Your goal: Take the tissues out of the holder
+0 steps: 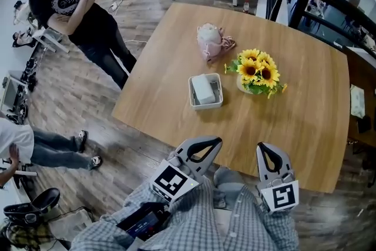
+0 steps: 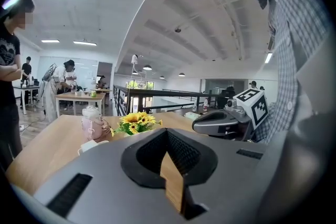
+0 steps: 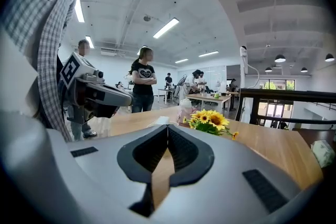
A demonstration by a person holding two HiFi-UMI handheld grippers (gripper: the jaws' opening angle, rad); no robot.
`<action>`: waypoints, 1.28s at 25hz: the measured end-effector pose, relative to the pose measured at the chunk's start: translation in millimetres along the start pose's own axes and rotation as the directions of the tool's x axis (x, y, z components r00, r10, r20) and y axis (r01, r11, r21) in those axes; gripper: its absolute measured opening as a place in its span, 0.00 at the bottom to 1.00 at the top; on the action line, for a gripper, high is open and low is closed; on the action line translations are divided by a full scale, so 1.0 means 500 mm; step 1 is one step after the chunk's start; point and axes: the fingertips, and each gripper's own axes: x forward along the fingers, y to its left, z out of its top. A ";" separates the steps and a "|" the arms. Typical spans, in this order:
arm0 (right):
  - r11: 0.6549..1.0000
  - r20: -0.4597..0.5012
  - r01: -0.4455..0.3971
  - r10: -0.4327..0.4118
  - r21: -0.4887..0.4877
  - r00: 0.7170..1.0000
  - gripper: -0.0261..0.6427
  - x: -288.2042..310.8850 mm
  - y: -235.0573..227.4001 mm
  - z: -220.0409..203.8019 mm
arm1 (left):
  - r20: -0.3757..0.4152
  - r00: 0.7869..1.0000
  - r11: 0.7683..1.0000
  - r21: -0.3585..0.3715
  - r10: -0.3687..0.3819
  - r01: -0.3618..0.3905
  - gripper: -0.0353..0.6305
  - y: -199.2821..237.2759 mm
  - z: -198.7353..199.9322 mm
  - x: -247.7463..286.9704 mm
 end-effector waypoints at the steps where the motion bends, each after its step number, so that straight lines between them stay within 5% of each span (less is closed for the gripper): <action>1: 1.000 0.002 -0.004 0.004 -0.001 1.000 0.06 0.003 -0.007 0.001 | 0.001 1.000 1.000 -0.005 0.009 -0.009 0.06 0.004 0.003 0.007; 13: 0.998 -0.032 0.017 -0.015 0.054 0.999 0.06 0.026 -0.062 -0.013 | -0.008 0.997 0.996 -0.029 0.079 -0.079 0.06 0.077 0.015 0.038; 21: 0.998 -0.058 0.057 -0.054 0.040 0.997 0.06 0.086 -0.086 -0.008 | -0.078 0.993 0.991 0.110 0.087 -0.078 0.06 0.182 -0.001 0.063; 27: 0.992 -0.063 0.102 -0.097 0.068 0.993 0.06 0.122 -0.097 -0.004 | -0.149 0.985 0.990 0.127 0.083 -0.064 0.07 0.269 -0.024 0.074; 32: 0.992 -0.102 0.111 -0.104 0.061 0.989 0.06 0.147 -0.099 -0.013 | -0.188 0.982 0.991 0.135 0.034 -0.009 0.26 0.311 -0.034 0.091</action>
